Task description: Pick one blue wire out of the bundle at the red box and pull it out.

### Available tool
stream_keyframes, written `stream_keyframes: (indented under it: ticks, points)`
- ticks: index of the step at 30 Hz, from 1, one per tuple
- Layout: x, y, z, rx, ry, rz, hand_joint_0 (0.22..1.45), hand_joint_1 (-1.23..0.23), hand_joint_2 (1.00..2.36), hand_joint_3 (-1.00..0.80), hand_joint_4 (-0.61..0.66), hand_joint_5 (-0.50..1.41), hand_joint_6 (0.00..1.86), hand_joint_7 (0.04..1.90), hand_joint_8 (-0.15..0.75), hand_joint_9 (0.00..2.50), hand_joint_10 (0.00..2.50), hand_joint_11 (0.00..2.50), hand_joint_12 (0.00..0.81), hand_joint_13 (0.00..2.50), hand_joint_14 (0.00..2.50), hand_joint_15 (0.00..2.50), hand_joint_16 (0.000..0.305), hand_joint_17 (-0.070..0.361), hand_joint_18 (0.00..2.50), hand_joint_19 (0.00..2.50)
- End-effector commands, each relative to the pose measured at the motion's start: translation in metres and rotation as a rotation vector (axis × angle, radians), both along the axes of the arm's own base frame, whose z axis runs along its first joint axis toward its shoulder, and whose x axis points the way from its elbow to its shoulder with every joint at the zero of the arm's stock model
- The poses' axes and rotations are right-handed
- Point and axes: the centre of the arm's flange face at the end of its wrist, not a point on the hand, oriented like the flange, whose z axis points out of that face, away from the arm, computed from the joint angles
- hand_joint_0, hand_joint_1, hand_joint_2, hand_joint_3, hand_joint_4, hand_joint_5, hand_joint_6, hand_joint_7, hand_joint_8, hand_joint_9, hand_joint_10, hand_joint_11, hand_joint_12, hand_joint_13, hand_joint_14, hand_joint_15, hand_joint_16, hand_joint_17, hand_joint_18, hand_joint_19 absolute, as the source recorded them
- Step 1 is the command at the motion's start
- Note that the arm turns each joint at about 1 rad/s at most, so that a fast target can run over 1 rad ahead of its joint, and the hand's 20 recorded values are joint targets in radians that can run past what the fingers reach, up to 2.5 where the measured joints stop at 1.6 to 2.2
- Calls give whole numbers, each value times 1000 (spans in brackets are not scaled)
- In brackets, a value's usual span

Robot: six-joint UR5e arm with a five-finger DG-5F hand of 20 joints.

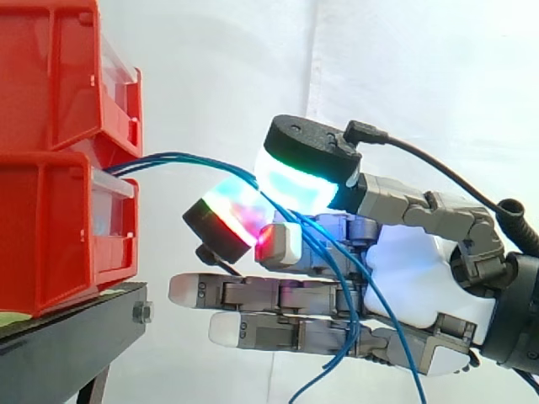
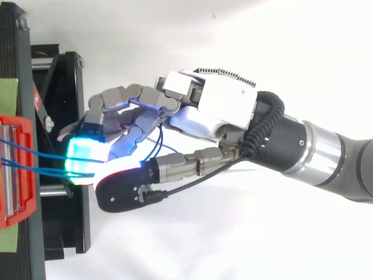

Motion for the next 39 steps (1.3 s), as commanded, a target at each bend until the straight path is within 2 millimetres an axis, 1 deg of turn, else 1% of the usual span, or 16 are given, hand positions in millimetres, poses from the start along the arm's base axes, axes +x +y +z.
stream_keyframes:
  ticks: [1, 5, 8, 11, 15, 17, 18, 19, 21, 23, 24, 26, 27, 28, 34, 39]
  points:
    - [0, 0, 1, -2, -1, -1, 580, -839, 1016, -127, 233, -153, 848, 983, 276, 1171, 23, 1057, 393, 444, 10, 267, 54, 122, 455, 435]
    - [0, 0, 0, -3, 1, -1, 569, -825, 1017, -187, 187, -114, 825, 1132, 250, 1221, 24, 972, 382, 449, 10, 254, 52, 117, 443, 453]
    - [0, 0, 1, 0, -1, 0, 568, -803, 1016, -167, 154, -100, 813, 1169, 244, 1220, 24, 880, 384, 462, 9, 253, 52, 118, 463, 452]
    - [0, 0, 0, 1, 0, 0, 577, -804, 1011, -87, 62, -94, 814, 1138, 252, 1139, 18, 663, 406, 488, 8, 231, 58, 130, 519, 418]
    - [0, 0, 0, -1, 1, 0, 588, -801, 1006, -5, 110, -110, 800, 1080, 271, 1000, 17, 518, 432, 475, 7, 217, 63, 141, 548, 393]
    - [0, 0, 0, -1, 1, 0, 541, -773, 1171, -28, 167, -102, 759, 1090, 278, 966, 13, 462, 440, 474, 8, 212, 65, 146, 556, 394]
    - [0, 0, 0, 1, 0, 0, 534, -765, 1198, -28, 185, -99, 744, 1092, 281, 960, 14, 441, 442, 474, 7, 212, 65, 147, 554, 391]
    - [0, 0, 0, 1, 0, 0, 515, -715, 1333, -51, 247, -79, 663, 1158, 282, 944, 12, 404, 443, 462, 6, 198, 66, 149, 551, 401]
    - [0, 0, 0, 1, 0, 0, 517, -686, 1367, -54, 290, -74, 649, 1134, 274, 940, 13, 389, 441, 460, 6, 189, 66, 148, 546, 403]
    - [0, 0, 0, 2, 0, 1, 531, -694, 1333, -38, 274, -62, 602, 1279, 282, 1044, 18, 552, 441, 453, 9, 213, 65, 147, 537, 398]
    - [0, 0, 0, 2, 1, -1, 531, -707, 1336, -40, 270, -73, 632, 1231, 292, 1075, 18, 635, 446, 459, 7, 225, 66, 148, 537, 398]
    - [0, 0, 0, 2, 0, 1, 538, -797, 1289, -46, 286, -154, 836, 932, 322, 1131, 19, 955, 457, 459, 8, 245, 66, 148, 533, 395]
    - [0, 0, 0, 2, 0, 1, 540, -803, 1290, -56, 292, -155, 839, 928, 327, 1135, 19, 992, 457, 458, 8, 247, 66, 149, 529, 392]
    - [0, 0, 0, 2, 0, 1, 600, -832, 1000, -15, 280, -160, 850, 951, 324, 1127, 18, 1022, 447, 449, 8, 246, 64, 143, 511, 394]
    - [0, 0, 0, 2, 0, 1, 596, -848, 1012, -181, 245, -167, 890, 967, 290, 1101, 22, 1030, 404, 419, 10, 258, 55, 124, 447, 427]
    - [0, 0, 0, 4, -1, 1, 591, -845, 1016, -182, 225, -166, 884, 1005, 281, 1098, 23, 1043, 390, 413, 10, 259, 52, 117, 426, 439]
